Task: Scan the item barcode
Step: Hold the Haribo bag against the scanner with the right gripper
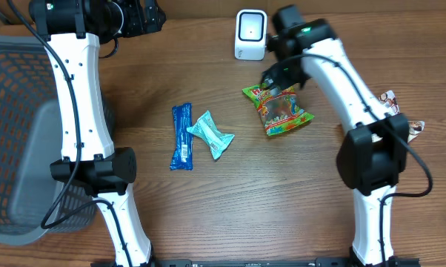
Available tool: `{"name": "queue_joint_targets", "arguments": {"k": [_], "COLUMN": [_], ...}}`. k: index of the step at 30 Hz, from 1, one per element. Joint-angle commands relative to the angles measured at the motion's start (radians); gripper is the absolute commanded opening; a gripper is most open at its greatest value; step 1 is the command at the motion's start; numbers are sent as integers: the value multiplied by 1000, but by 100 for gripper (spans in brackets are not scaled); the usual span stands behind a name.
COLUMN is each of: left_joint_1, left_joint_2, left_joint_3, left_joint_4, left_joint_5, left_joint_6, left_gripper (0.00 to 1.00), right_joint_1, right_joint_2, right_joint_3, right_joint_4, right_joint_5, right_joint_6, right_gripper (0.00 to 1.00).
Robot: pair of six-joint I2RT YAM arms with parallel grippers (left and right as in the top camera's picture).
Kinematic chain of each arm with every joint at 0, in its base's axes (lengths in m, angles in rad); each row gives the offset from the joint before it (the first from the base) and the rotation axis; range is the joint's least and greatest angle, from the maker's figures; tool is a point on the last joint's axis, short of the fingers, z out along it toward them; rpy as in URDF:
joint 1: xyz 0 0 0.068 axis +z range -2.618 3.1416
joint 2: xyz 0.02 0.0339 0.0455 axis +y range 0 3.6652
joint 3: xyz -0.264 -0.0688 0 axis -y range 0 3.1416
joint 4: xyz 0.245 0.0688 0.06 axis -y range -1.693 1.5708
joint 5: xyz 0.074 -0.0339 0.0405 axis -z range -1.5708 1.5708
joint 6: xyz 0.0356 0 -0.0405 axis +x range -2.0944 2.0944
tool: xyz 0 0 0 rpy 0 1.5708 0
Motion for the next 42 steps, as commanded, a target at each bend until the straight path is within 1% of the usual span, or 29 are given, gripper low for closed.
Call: {"name": "queue_joint_targets", "arguments": {"k": [1,6,9,14,15,17,18,19,20,21,22,23,26,29,32,35,37,39,42], "left_joint_1": [-1,-1,-1,-1,-1,-1,-1,-2,-2,-1,-1,-1,-1,-2,-1,-1,-1,-1,-2], "left_joint_2": [-15,-15,-15,-15,-15,-15,-15,-15,-15,-15,-15,-15,-15,-15,-15,-15,-15,-15,-15], "left_joint_3": [14,14,14,14,14,14,14,14,14,14,14,14,14,14,14,14,14,14,14], "left_joint_4": [4,4,4,4,4,4,4,4,4,4,4,4,4,4,4,4,4,4,4], "left_joint_5": [7,7,7,7,7,7,7,7,7,7,7,7,7,7,7,7,7,7,7], "left_joint_6": [-6,-6,-6,-6,-6,-6,-6,-6,-6,-6,-6,-6,-6,-6,-6,-6,-6,-6,-6], "left_gripper": [100,99,100,100,99,100,100,100,100,100,100,100,100,100,100,99,100,99,100], "right_joint_1": [-23,-14,-12,-12,-12,-12,-11,-10,-9,-9,-9,-9,-11,-13,1,26,51,79,91], "right_joint_2": [-24,-24,-24,-23,-23,-23,-23,-23,-23,-23,-23,-24,-37,-69,-99,-107,-107,-107,-105], "right_joint_3": [-82,-195,-260,-354,-380,-414,-422,-434,-436,-436,-436,-430,-354,-217,-39,86,146,155,154], "right_joint_4": [45,137,213,325,353,381,388,394,393,393,394,390,347,296,265,274,322,434,555], "right_joint_5": [-161,-174,-174,-175,-175,-175,-175,-177,-180,-178,-179,-179,-179,-169,-84,15,92,229,279], "right_joint_6": [0,-7,-6,2,2,1,2,2,3,22,29,35,95,171,220,243,242,237,219], "right_gripper": [100,99,93,77,76,69,64,47,35,16,6,4,4,4,4,4,4,4,4]}}
